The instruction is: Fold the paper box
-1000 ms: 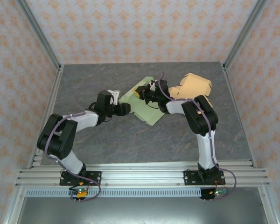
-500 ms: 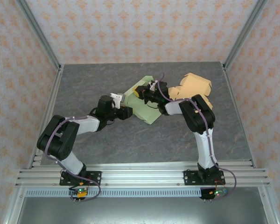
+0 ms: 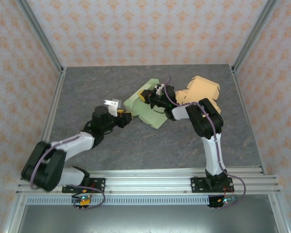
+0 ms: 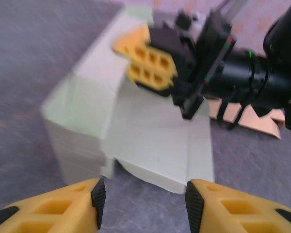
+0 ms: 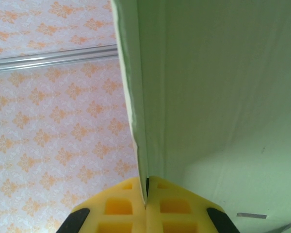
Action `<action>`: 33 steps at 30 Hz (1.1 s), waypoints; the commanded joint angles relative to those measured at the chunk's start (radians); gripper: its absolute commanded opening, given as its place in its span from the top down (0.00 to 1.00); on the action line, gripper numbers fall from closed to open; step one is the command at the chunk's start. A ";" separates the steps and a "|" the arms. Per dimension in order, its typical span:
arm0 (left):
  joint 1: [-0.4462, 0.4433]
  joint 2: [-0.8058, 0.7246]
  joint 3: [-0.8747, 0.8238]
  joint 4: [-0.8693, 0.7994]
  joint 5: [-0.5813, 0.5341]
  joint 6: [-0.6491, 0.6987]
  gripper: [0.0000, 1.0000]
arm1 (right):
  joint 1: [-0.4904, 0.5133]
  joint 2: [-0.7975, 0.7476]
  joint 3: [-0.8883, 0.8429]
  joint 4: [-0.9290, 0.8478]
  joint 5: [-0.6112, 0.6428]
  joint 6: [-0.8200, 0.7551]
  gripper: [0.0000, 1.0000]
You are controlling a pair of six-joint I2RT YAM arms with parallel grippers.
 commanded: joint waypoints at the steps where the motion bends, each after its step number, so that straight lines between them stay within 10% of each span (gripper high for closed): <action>1: 0.004 -0.066 -0.035 -0.119 -0.303 0.062 0.45 | -0.006 0.005 -0.010 0.061 -0.044 0.011 1.00; 4: 0.026 0.011 0.030 -0.209 -0.406 0.031 0.36 | -0.007 0.002 -0.009 0.092 -0.065 0.052 1.00; 16: 0.012 0.267 0.118 0.022 -0.118 0.047 0.37 | -0.006 -0.018 -0.060 0.133 -0.100 0.080 1.00; 33: -0.065 0.439 0.241 0.044 -0.132 0.038 0.56 | 0.010 -0.010 -0.137 0.224 -0.013 0.109 1.00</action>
